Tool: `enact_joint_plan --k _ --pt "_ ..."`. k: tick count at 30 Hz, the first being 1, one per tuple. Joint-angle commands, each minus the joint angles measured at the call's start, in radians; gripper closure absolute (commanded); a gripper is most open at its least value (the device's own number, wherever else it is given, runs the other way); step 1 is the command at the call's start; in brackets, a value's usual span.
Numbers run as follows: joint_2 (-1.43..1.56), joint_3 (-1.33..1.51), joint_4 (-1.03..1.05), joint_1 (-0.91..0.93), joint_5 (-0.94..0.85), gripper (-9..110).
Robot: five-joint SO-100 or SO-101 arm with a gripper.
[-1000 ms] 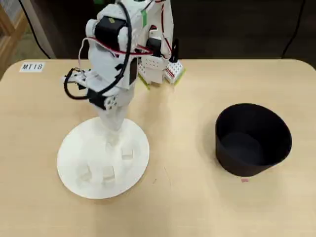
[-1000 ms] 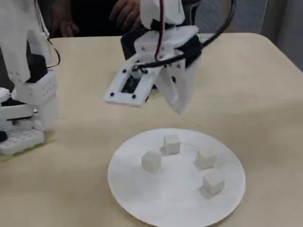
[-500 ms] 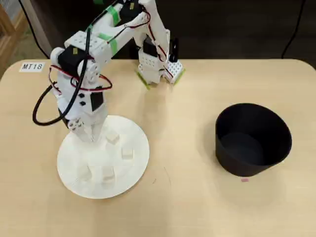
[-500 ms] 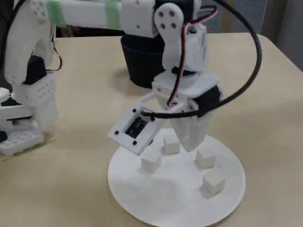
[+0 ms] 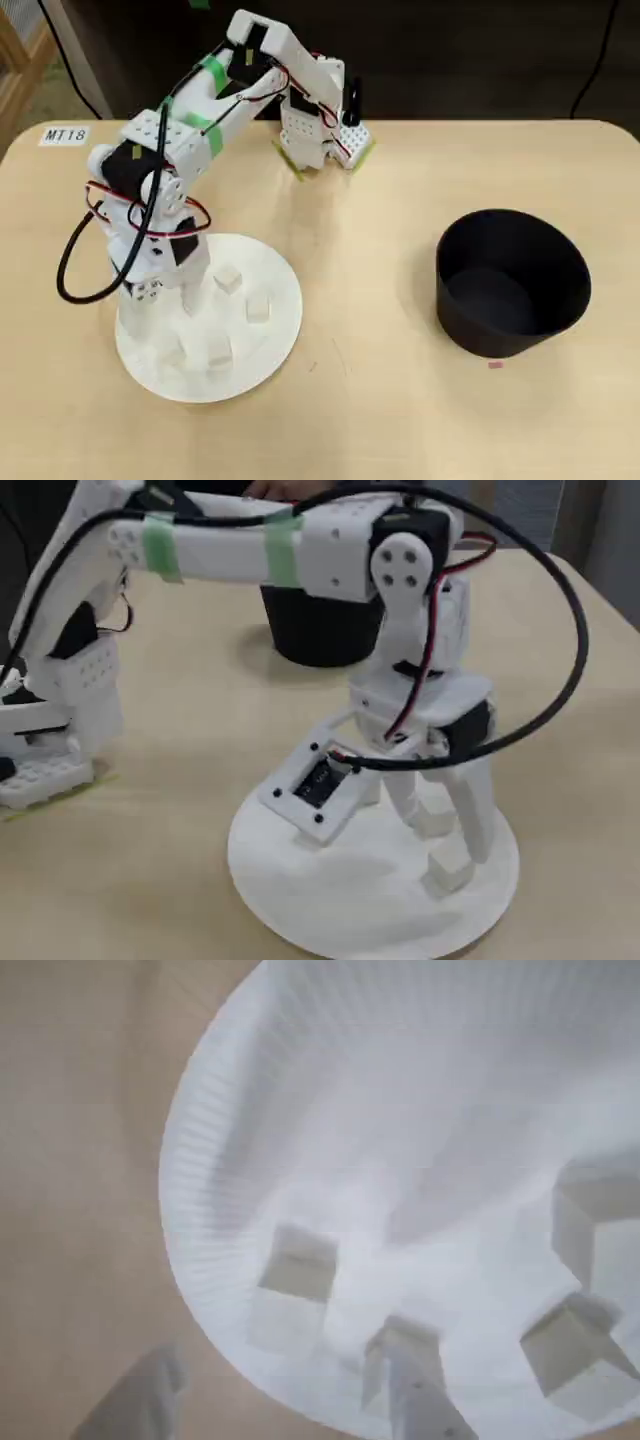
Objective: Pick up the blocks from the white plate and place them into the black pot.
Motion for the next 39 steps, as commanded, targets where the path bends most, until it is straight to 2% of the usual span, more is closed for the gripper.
enact_joint_plan --k 1,18,23,26,30,34,39 --pt "-0.02 -0.078 0.008 -0.015 0.015 74" --pt "-0.207 -0.27 0.017 -0.021 0.057 80" --pt "-0.285 -0.373 0.017 -0.021 0.069 90" --pt "-0.333 -0.453 0.025 -0.02 0.061 104" --pt "-0.341 -0.48 0.031 -0.021 0.052 104" --pt "-0.339 -0.575 0.081 -0.025 0.005 104" --pt "-0.187 -0.66 0.106 -0.064 -0.215 104"
